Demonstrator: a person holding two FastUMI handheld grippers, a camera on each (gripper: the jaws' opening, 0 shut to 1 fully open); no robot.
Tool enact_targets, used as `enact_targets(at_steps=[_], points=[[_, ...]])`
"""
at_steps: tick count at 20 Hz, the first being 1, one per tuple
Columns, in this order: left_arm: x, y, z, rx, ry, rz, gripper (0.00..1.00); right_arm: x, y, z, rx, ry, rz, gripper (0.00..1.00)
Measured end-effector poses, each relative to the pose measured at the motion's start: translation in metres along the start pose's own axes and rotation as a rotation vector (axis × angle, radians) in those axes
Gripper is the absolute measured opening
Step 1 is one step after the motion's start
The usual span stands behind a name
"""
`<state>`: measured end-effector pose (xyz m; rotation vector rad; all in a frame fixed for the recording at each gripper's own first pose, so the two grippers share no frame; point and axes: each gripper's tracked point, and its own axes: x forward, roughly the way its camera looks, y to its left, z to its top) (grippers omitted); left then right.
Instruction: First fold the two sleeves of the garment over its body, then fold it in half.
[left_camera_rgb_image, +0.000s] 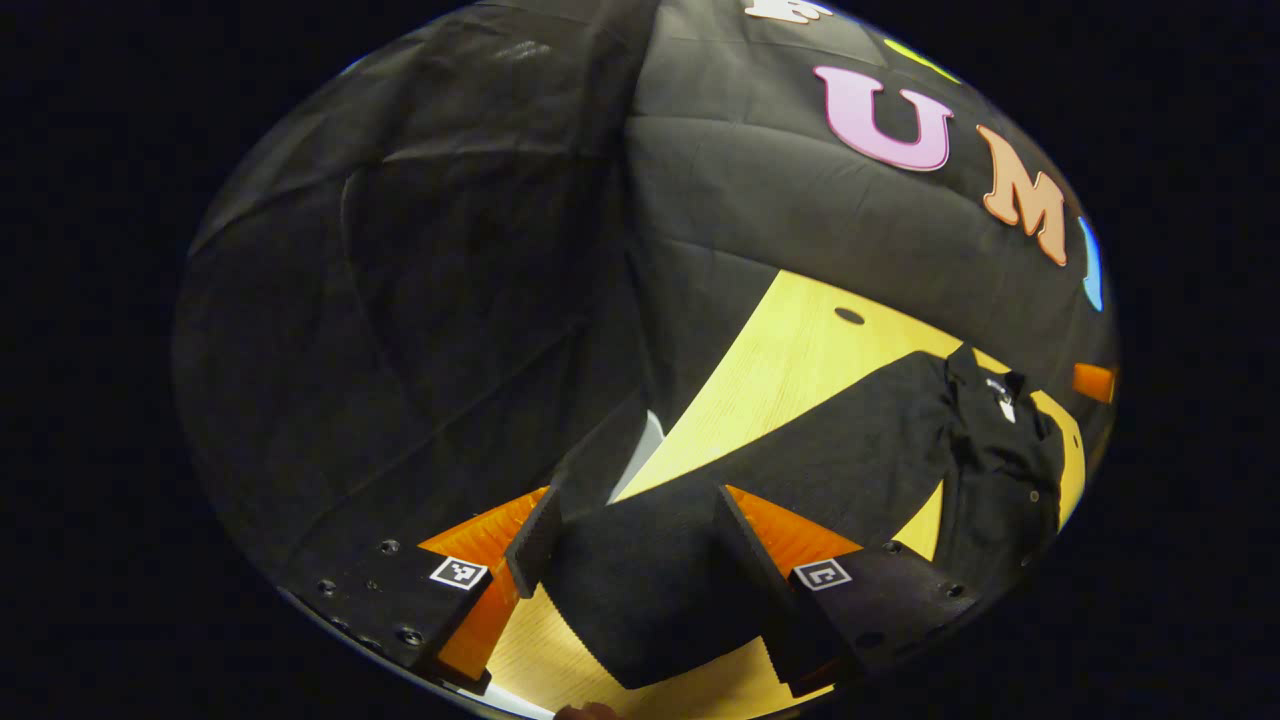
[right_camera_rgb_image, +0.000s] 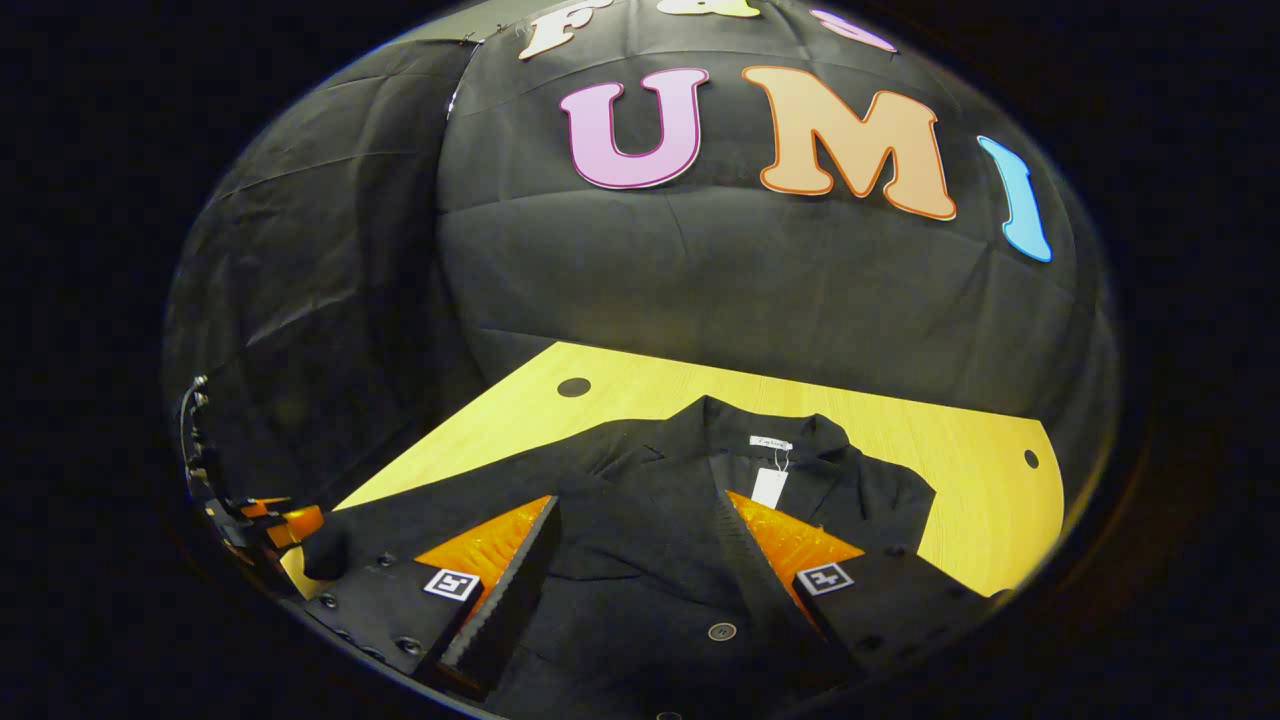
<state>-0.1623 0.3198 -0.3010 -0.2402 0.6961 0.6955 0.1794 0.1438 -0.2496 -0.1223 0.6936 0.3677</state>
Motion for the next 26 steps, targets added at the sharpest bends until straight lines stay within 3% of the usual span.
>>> enact_targets(at_steps=[3,9,10,13,17,22,26], points=[[0.003,0.006,-0.025,0.005,0.055,0.021,0.95,-0.005,-0.004,0.003,0.014,-0.007,0.002,0.99],[-0.002,0.002,-0.026,0.051,0.032,0.023,0.95,-0.015,-0.009,0.005,-0.003,-0.017,-0.010,0.99],[-0.002,0.002,-0.025,0.060,0.030,0.020,0.90,-0.015,-0.008,0.004,-0.003,-0.018,-0.007,0.99],[-0.006,0.002,-0.027,0.067,0.041,0.040,0.40,-0.018,-0.006,0.005,-0.009,-0.015,0.003,0.99],[-0.005,-0.007,-0.029,0.084,0.057,0.032,0.03,-0.023,-0.005,0.004,-0.018,-0.020,0.001,0.99],[-0.028,-0.031,-0.004,-0.007,0.028,-0.058,0.00,-0.037,-0.011,0.011,-0.029,-0.053,-0.011,0.99],[-0.044,-0.062,0.036,0.042,-0.049,-0.109,0.00,-0.052,-0.021,0.016,-0.004,-0.106,-0.008,0.99]])
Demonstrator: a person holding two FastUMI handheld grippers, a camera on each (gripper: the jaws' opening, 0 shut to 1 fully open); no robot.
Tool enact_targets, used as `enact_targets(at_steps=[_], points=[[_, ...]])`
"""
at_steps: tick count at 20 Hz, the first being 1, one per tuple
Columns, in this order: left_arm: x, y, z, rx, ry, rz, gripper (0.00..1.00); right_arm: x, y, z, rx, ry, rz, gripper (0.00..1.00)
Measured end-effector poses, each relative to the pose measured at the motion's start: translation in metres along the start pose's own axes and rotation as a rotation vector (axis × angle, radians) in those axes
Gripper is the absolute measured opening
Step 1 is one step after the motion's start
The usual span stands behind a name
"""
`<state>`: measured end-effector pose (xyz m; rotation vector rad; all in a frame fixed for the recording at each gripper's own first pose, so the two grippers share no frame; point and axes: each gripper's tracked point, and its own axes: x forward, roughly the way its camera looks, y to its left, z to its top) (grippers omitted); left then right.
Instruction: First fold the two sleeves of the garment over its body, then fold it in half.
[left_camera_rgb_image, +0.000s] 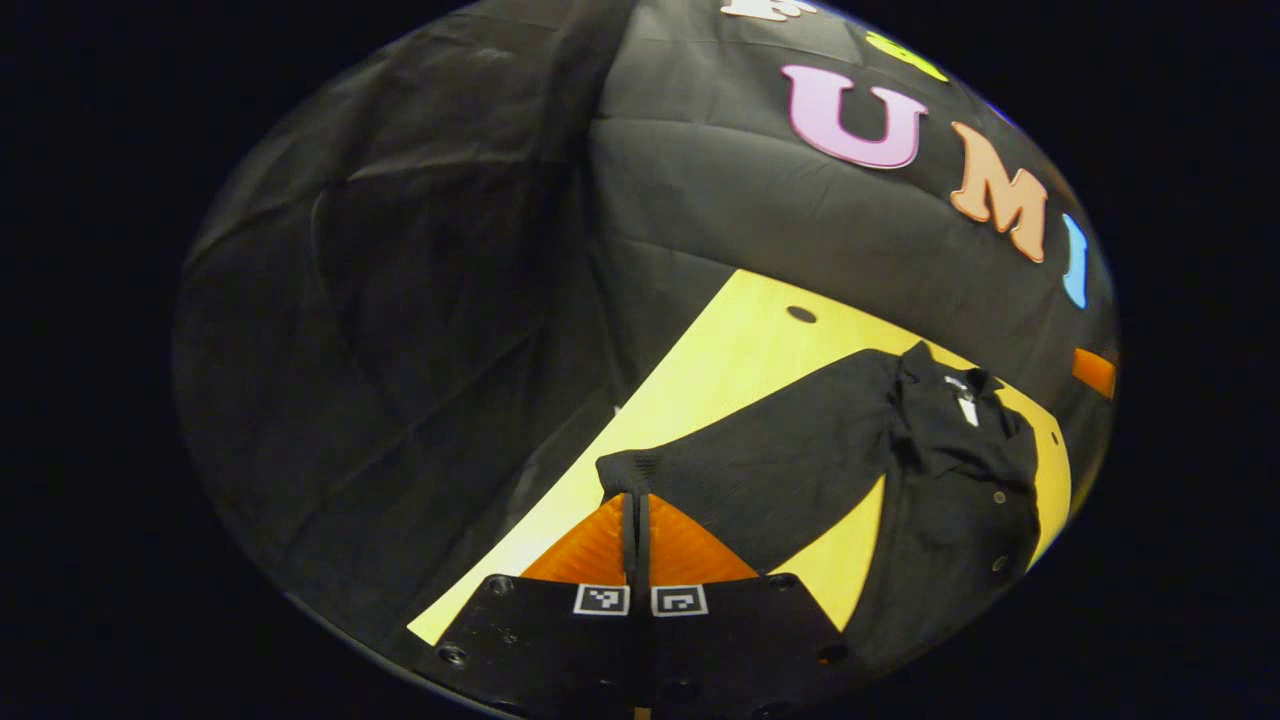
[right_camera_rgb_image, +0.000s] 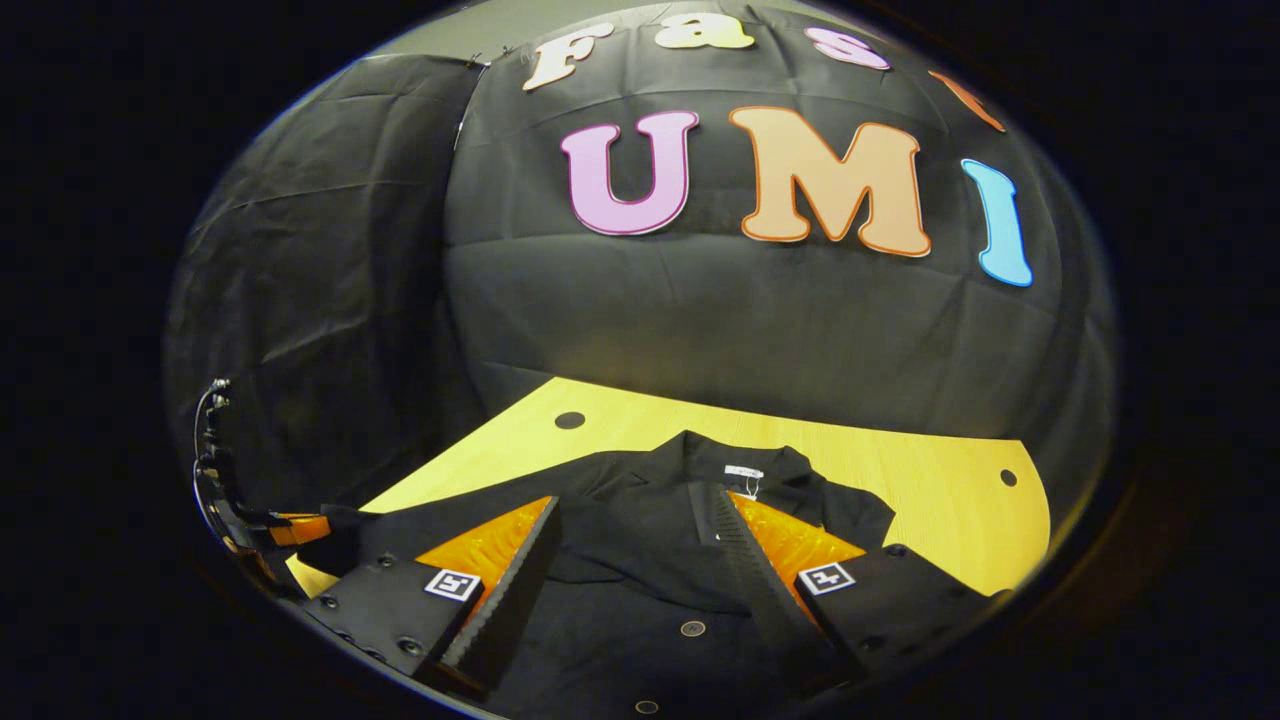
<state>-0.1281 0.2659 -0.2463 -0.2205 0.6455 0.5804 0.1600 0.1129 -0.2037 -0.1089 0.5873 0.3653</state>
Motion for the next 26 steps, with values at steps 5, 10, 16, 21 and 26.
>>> enact_targets(at_steps=[5,10,16,21,26], points=[[-0.012,-0.065,0.048,0.079,-0.079,-0.103,0.00,-0.028,-0.021,-0.010,0.025,-0.037,-0.005,0.99],[-0.019,-0.143,0.075,0.154,-0.137,-0.216,0.00,-0.059,-0.060,-0.016,0.083,-0.072,-0.044,0.99],[-0.027,-0.235,0.093,0.214,-0.176,-0.335,0.00,-0.097,-0.122,-0.022,0.131,-0.100,-0.126,0.99],[-0.027,-0.311,0.091,0.281,-0.179,-0.420,0.00,-0.129,-0.172,-0.029,0.169,-0.113,-0.195,0.99],[-0.020,-0.384,0.077,0.342,-0.154,-0.490,0.00,-0.157,-0.222,-0.046,0.222,-0.109,-0.260,0.96]])
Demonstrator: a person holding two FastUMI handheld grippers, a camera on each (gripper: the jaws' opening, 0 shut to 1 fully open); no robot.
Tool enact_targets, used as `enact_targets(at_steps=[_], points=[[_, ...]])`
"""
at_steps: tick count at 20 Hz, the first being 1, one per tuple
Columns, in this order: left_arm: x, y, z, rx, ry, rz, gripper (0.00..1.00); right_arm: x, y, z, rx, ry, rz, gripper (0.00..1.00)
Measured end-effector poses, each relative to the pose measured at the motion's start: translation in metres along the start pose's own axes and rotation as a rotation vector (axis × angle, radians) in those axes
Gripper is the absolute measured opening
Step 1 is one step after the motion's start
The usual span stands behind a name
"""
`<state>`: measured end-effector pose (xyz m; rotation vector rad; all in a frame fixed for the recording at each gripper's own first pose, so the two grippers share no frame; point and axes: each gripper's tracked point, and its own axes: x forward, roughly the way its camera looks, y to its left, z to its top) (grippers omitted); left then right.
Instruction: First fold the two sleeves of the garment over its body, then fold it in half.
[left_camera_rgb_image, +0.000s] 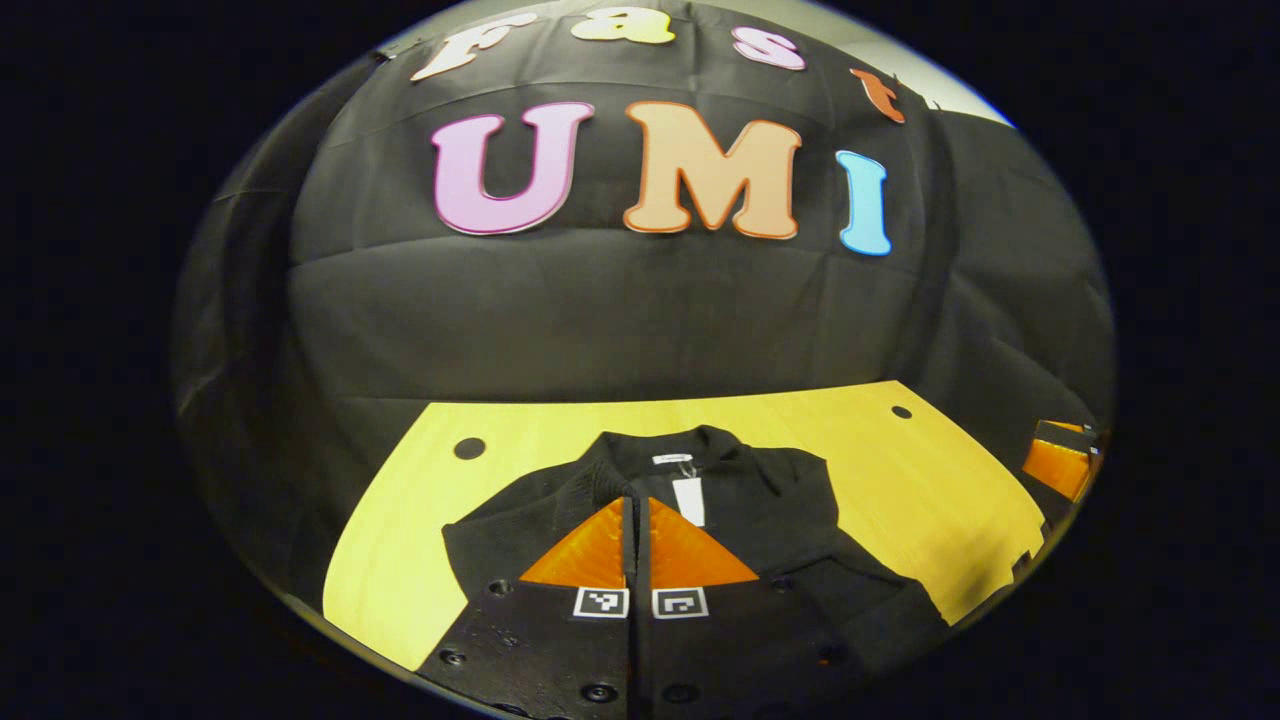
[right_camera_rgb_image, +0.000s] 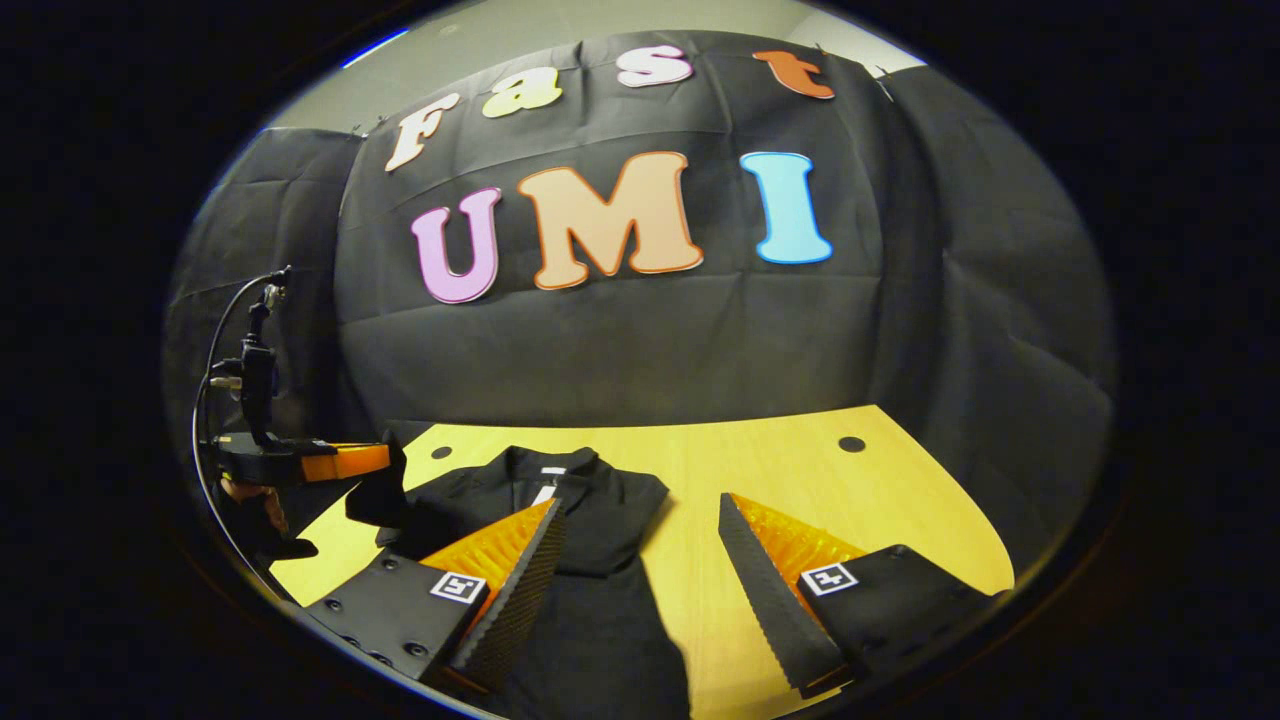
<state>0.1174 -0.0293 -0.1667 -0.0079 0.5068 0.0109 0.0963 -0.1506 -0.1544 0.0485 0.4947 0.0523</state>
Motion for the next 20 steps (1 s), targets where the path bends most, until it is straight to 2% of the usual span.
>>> enact_targets(at_steps=[1,13,17,20], points=[[0.007,-0.011,0.000,0.011,0.005,-0.013,0.00,-0.004,-0.010,-0.001,0.013,-0.001,-0.012,0.99],[0.080,-0.131,-0.022,0.103,0.087,-0.144,0.00,-0.026,-0.111,-0.014,0.061,0.024,-0.135,0.98],[0.099,-0.147,-0.035,0.126,0.124,-0.124,0.00,-0.029,-0.131,-0.017,0.080,0.041,-0.160,0.98],[0.105,-0.159,-0.032,0.148,0.109,-0.116,0.00,-0.027,-0.135,-0.019,0.088,0.051,-0.153,0.98]])
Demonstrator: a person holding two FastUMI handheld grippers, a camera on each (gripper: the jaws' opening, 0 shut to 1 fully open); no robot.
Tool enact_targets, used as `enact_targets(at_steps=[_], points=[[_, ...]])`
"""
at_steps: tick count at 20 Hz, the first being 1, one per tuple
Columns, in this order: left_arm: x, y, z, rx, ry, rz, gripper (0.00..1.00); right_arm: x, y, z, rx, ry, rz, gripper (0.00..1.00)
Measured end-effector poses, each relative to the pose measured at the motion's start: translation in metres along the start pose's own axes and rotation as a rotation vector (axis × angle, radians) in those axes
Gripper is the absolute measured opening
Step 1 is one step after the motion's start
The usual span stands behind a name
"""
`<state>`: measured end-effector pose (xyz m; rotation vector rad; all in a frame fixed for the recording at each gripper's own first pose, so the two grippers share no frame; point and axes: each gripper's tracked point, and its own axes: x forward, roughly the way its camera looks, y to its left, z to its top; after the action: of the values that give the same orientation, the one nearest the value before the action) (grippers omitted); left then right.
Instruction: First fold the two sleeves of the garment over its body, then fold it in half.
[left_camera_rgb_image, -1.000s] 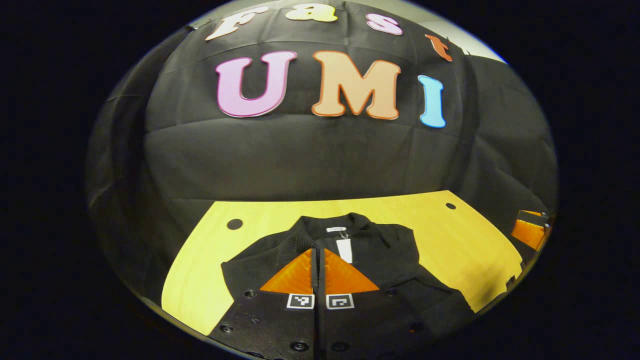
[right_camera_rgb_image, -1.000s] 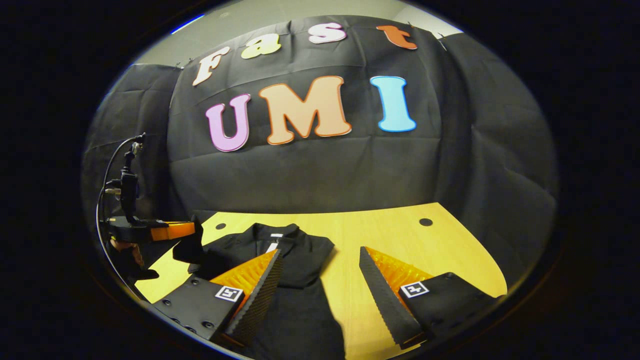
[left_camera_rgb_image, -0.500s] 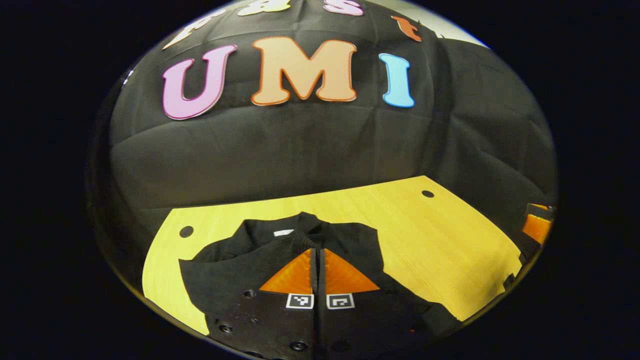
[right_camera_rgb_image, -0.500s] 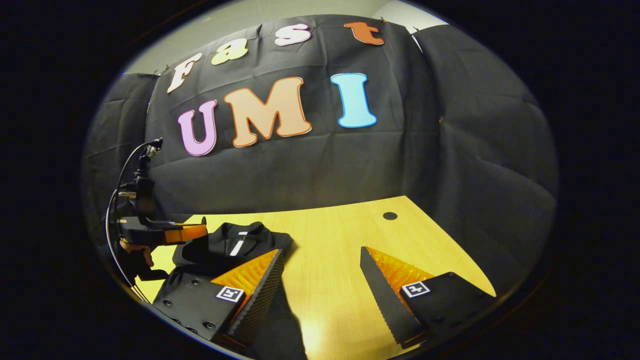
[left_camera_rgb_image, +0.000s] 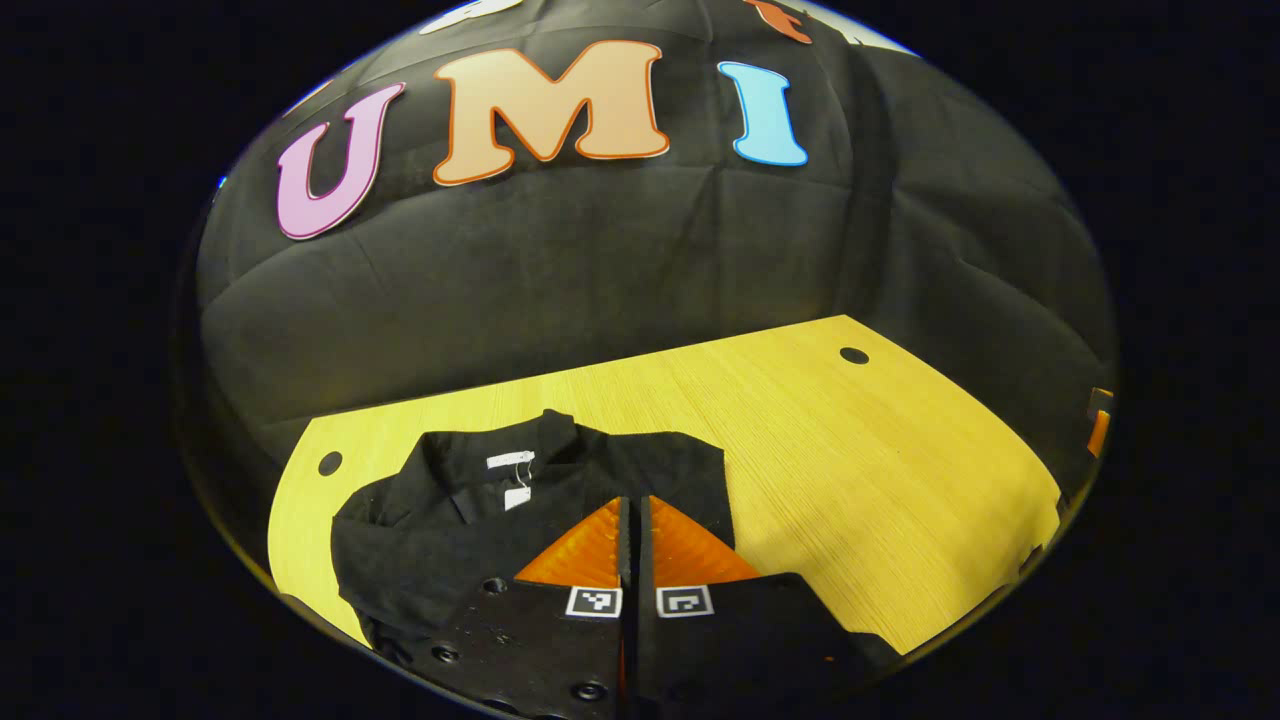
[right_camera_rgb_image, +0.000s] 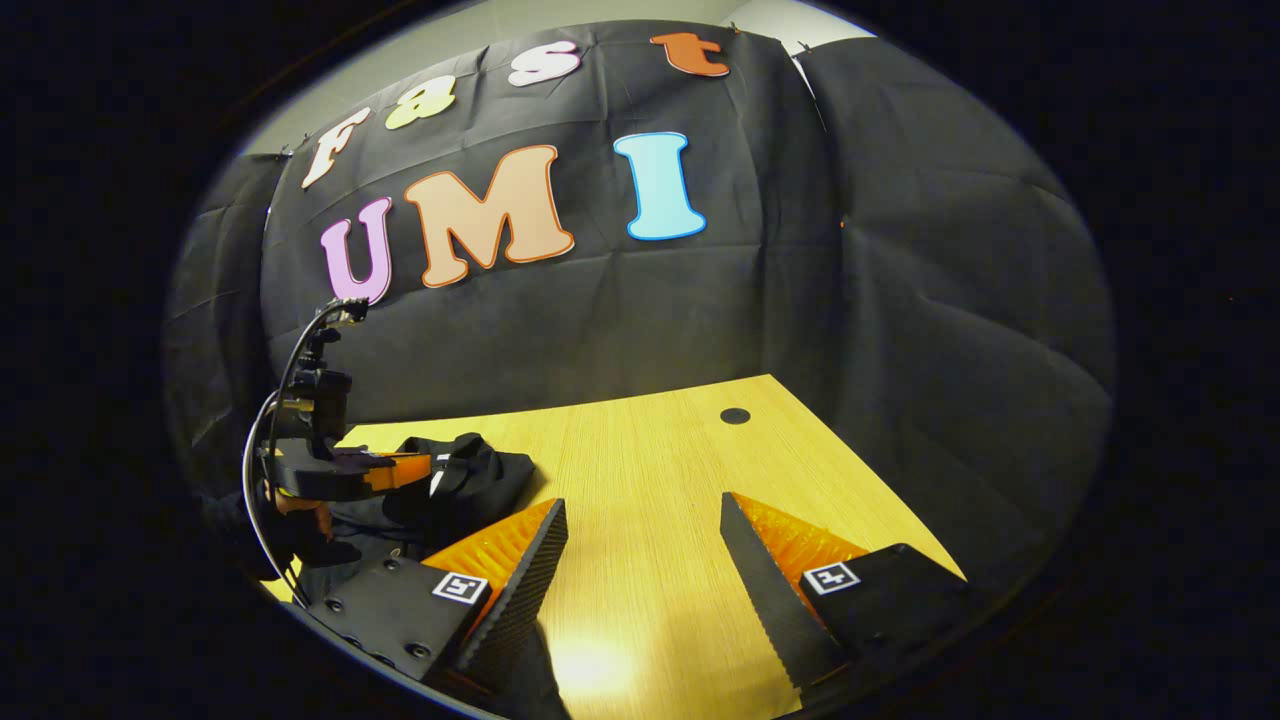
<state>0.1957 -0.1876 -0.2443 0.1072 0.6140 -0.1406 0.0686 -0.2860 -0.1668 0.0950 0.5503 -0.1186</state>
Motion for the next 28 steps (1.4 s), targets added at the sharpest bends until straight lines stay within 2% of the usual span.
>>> enact_targets(at_steps=[1,4,7,11,14,18,19,20,21,22,23,24,28], points=[[-0.003,-0.011,0.004,-0.004,-0.009,-0.029,0.01,0.001,0.002,0.002,-0.004,-0.003,0.010,0.98],[-0.023,-0.012,0.031,-0.036,-0.115,-0.002,0.93,0.003,0.013,0.001,-0.020,-0.008,0.058,0.98],[-0.063,0.019,0.042,-0.082,-0.181,0.071,0.94,0.004,0.028,-0.003,-0.046,0.002,0.126,0.98],[-0.130,0.076,0.019,-0.160,-0.206,0.186,0.94,-0.005,0.045,-0.013,-0.087,-0.008,0.173,0.98],[-0.185,0.116,-0.017,-0.171,-0.201,0.275,0.94,-0.016,0.065,-0.028,-0.086,-0.004,0.190,0.98],[-0.243,0.150,-0.088,-0.217,-0.134,0.347,0.95,-0.040,0.093,-0.059,-0.090,0.027,0.204,0.98],[-0.255,0.157,-0.106,-0.231,-0.107,0.363,0.95,-0.045,0.096,-0.071,-0.105,0.044,0.199,0.98],[-0.267,0.161,-0.122,-0.240,-0.089,0.377,0.95,-0.050,0.100,-0.080,-0.115,0.056,0.203,0.94],[-0.275,0.164,-0.135,-0.246,-0.074,0.388,0.95,-0.056,0.104,-0.088,-0.122,0.063,0.205,0.99],[-0.283,0.166,-0.147,-0.248,-0.056,0.395,0.95,-0.061,0.106,-0.095,-0.132,0.069,0.206,0.99],[-0.291,0.168,-0.161,-0.250,-0.036,0.401,0.95,-0.065,0.109,-0.104,-0.142,0.080,0.206,0.94],[-0.298,0.170,-0.171,-0.249,-0.025,0.405,0.95,-0.070,0.111,-0.113,-0.150,0.092,0.206,0.98],[-0.311,0.169,-0.212,-0.245,0.037,0.404,0.95,-0.086,0.100,-0.152,-0.164,0.140,0.192,0.99]])
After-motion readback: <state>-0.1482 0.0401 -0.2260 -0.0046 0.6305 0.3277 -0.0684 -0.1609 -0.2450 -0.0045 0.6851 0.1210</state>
